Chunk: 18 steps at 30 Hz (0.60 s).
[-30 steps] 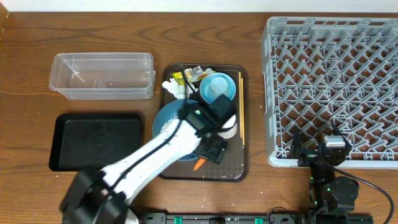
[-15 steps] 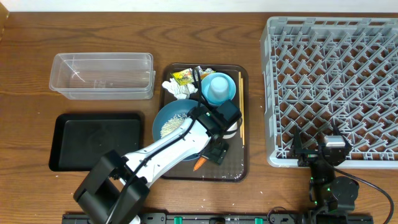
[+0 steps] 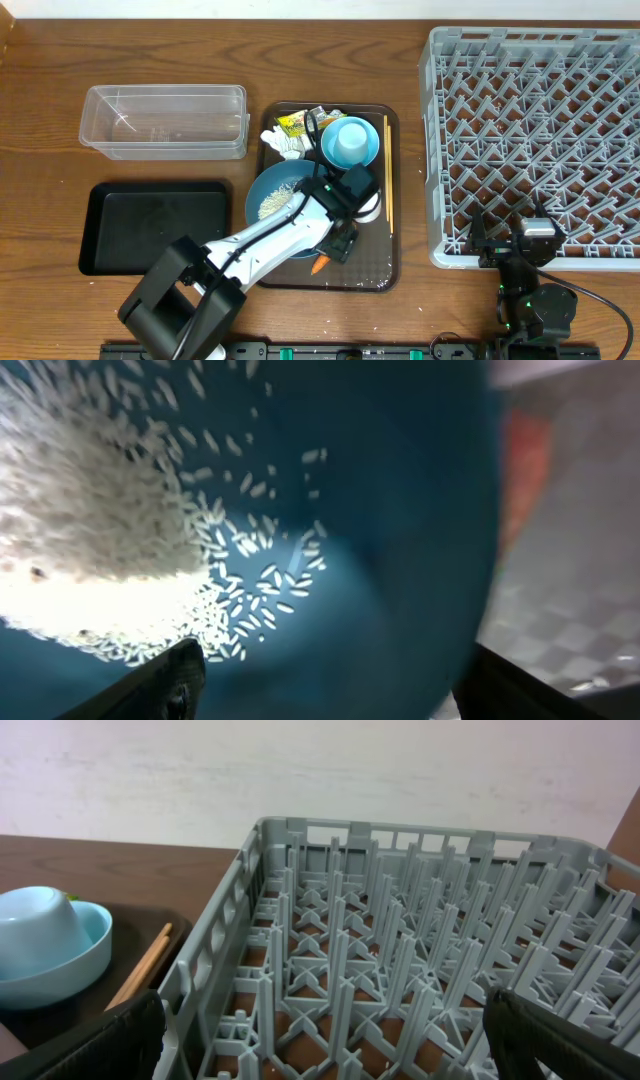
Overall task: Sort waste into correct bins and load items into the dishwasher rack
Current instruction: 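Grasp the teal plate rim with the left gripper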
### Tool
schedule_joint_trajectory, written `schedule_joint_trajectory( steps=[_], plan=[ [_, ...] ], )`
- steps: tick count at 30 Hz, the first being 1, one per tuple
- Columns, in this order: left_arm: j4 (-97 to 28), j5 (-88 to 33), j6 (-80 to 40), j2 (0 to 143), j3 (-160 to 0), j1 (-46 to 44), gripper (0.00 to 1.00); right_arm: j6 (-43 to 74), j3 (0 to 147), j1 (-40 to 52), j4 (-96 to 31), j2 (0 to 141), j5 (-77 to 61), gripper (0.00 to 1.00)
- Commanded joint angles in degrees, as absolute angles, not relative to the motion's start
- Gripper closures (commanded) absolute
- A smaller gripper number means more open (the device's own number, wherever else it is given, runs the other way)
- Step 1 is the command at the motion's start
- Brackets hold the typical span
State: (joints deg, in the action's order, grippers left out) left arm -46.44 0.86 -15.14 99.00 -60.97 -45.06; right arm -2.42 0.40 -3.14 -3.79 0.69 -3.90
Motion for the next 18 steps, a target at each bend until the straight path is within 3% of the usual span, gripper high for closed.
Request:
schedule_joint_trajectory(
  steps=[1,18],
  plan=[
    [-46.15,2.04,-14.39,99.24,-59.83,-44.91,0.21,-3.29,0.32,-2.28,-4.03,0.38,-3.90,0.01],
    [-47.03,2.02,-13.93,97.71,-62.94,-44.91,0.23,-3.27,0.32,-2.28,-4.01,0.45,-3.90,0.01]
  ],
)
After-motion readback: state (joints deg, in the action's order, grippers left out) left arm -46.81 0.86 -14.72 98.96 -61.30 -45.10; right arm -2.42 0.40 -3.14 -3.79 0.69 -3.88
